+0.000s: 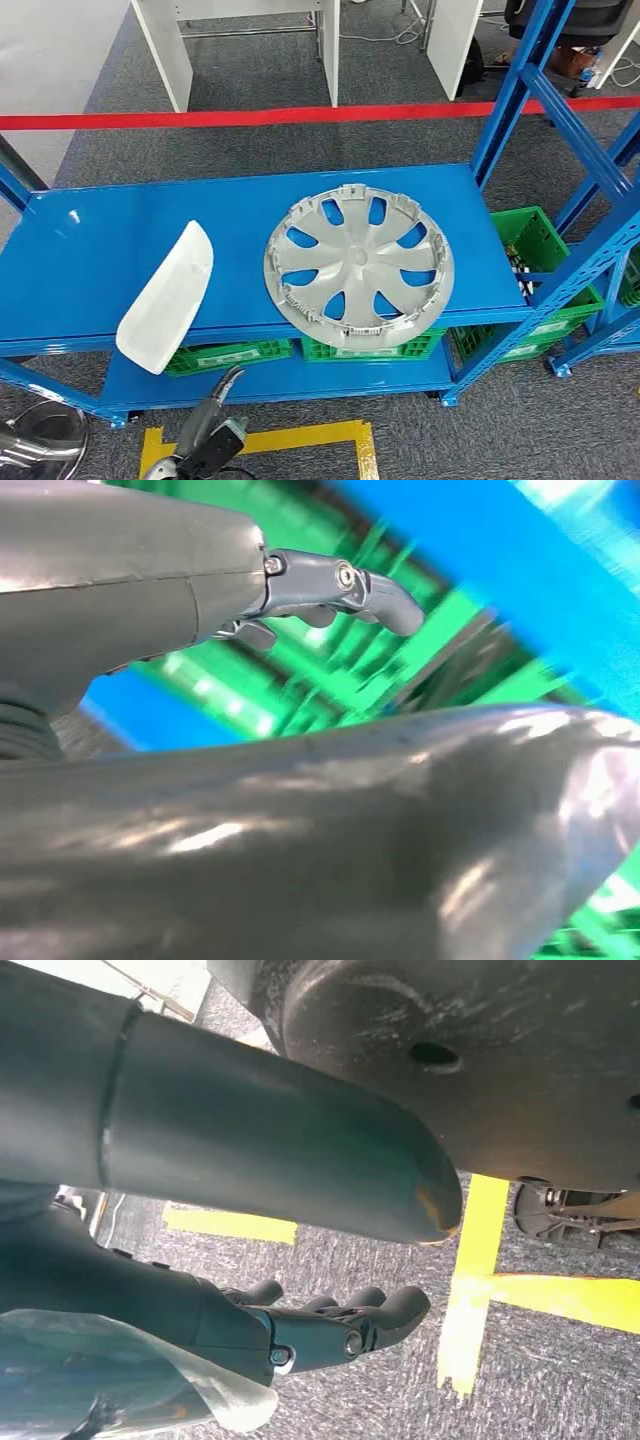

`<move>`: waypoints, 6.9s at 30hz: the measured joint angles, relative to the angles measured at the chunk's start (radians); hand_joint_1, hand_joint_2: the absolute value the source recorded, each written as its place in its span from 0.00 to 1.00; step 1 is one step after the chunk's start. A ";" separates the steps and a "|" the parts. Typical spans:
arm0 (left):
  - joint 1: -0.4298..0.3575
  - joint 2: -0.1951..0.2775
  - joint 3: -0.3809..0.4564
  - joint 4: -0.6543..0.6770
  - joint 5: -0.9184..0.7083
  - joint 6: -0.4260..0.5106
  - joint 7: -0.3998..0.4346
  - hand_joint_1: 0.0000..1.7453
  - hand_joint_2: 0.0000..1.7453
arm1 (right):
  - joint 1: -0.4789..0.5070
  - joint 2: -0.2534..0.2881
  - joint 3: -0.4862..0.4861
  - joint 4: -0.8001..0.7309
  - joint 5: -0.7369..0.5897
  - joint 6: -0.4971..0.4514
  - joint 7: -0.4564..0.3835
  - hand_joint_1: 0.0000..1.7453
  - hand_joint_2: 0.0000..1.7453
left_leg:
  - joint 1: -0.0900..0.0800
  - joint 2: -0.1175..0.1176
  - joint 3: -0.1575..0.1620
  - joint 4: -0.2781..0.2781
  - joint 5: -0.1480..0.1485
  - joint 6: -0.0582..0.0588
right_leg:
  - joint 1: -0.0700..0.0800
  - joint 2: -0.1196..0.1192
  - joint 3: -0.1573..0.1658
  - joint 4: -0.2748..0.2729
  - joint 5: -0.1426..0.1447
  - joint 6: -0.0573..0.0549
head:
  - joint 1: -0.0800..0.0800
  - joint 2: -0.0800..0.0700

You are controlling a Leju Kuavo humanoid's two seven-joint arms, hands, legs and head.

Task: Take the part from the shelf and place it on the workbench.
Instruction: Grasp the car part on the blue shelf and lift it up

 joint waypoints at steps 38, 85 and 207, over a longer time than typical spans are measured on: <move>0.021 0.155 -0.222 -0.484 0.033 0.012 -0.005 0.00 0.00 | -0.032 0.000 -0.008 -0.001 -0.013 0.005 0.088 0.00 0.00 | 0.000 0.000 0.000 0.000 0.000 0.000 | 0.000 0.000 0.000 0.000 0.001 0.001 | 0.000 0.000; 0.126 0.277 0.097 -0.854 -0.468 0.315 0.153 0.00 1.00 | -0.092 -0.034 -0.060 -0.061 -0.172 -0.039 0.138 0.00 0.00 | 0.000 0.002 -0.001 0.002 0.001 0.001 | 0.001 0.002 0.000 0.000 0.002 0.002 | 0.000 0.000; -0.005 0.100 0.138 -0.309 -0.329 0.182 0.227 1.00 1.00 | -0.093 -0.094 0.081 -0.061 -0.298 -0.017 0.156 0.00 0.00 | 0.000 0.002 -0.001 0.003 0.001 0.001 | 0.001 0.002 0.000 0.000 0.002 0.002 | 0.000 0.000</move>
